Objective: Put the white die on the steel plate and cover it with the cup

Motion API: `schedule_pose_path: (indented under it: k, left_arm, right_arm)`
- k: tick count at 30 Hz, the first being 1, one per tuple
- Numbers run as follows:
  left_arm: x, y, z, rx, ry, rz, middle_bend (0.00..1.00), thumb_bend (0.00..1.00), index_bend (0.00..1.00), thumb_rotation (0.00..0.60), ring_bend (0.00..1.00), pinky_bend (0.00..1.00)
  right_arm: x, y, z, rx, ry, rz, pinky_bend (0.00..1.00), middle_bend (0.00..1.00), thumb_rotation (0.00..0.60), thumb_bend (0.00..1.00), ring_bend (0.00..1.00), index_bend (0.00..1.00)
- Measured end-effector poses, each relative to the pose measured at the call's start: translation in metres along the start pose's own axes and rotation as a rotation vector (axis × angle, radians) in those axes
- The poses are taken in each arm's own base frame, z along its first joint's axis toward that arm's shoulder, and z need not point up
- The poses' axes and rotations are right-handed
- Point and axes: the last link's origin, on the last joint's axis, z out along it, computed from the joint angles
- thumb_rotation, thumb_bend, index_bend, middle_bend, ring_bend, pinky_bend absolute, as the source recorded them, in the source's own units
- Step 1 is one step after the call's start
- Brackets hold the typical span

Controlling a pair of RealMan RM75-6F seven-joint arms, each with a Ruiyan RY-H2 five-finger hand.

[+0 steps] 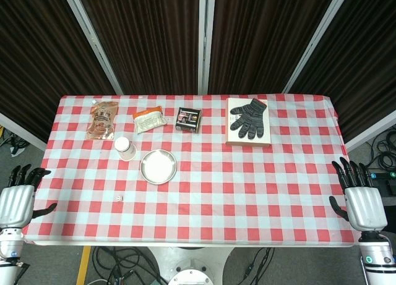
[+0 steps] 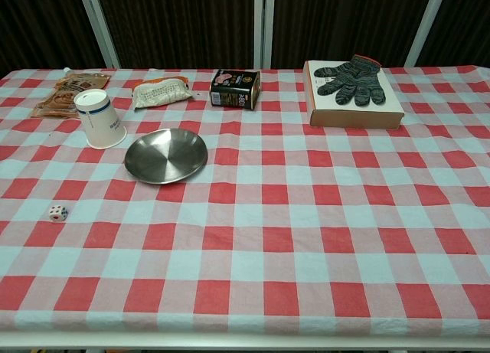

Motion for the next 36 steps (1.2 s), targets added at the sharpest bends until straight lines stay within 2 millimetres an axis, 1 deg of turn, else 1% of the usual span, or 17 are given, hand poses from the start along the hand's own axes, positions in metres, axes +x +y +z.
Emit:
schedule_pose_path:
  k: [10,16,18,20,24,25,27,30,33,36]
  left_arm:
    - [0.0,0.002,0.0,-0.026,-0.001,0.003,0.2,0.02,0.25,0.6,0.07,0.01]
    - [0.0,0.013,0.012,-0.099,-0.017,-0.04,0.2,0.02,0.25,0.6,0.07,0.07]
    - [-0.002,0.019,0.019,-0.137,-0.041,-0.053,0.22,0.02,0.25,0.6,0.12,0.1]
    - [-0.005,0.026,0.028,-0.182,-0.069,-0.061,0.28,0.02,0.25,0.6,0.2,0.17]
    - [-0.014,0.042,0.044,-0.256,-0.132,-0.065,0.43,0.02,0.27,0.6,0.38,0.41]
    - [-0.019,0.046,0.048,-0.272,-0.157,-0.067,0.47,0.02,0.28,0.6,0.42,0.46]
    - [-0.026,0.052,0.053,-0.288,-0.197,-0.067,0.58,0.02,0.32,0.6,0.55,0.6]
    - [-0.042,0.061,0.061,-0.294,-0.267,-0.073,0.7,0.03,0.37,0.6,0.67,0.74]
    - [-0.058,0.067,0.067,-0.274,-0.324,-0.094,0.79,0.06,0.43,0.6,0.77,0.85]
    - [-0.073,0.073,0.07,-0.247,-0.368,-0.128,0.84,0.07,0.47,0.6,0.82,0.89]
  right_arm:
    - [0.002,0.001,-0.004,-0.002,0.009,0.0,0.03,0.0,0.6,0.24,0.0,0.0]
    - [0.006,0.003,-0.004,-0.006,0.03,-0.002,0.01,0.0,0.6,0.24,0.0,0.0]
    - [0.007,0.004,-0.003,-0.007,0.036,-0.002,0.01,0.0,0.6,0.24,0.0,0.0]
    - [0.007,0.004,-0.003,-0.008,0.04,0.0,0.01,0.0,0.6,0.24,0.0,0.0]
    - [0.007,0.005,-0.003,-0.01,0.04,0.009,0.01,0.0,0.6,0.23,0.0,0.0]
    - [0.007,0.006,-0.002,-0.012,0.039,0.01,0.01,0.0,0.6,0.23,0.0,0.0]
    - [0.006,0.007,-0.002,-0.015,0.034,0.009,0.01,0.0,0.6,0.24,0.0,0.0]
    - [0.005,0.008,-0.001,-0.017,0.027,0.008,0.01,0.0,0.6,0.24,0.0,0.0]
    - [0.004,0.007,0.001,-0.015,0.023,0.009,0.01,0.0,0.6,0.23,0.0,0.0]
    - [0.003,0.006,0.003,-0.012,0.017,0.009,0.01,0.0,0.6,0.24,0.0,0.0]
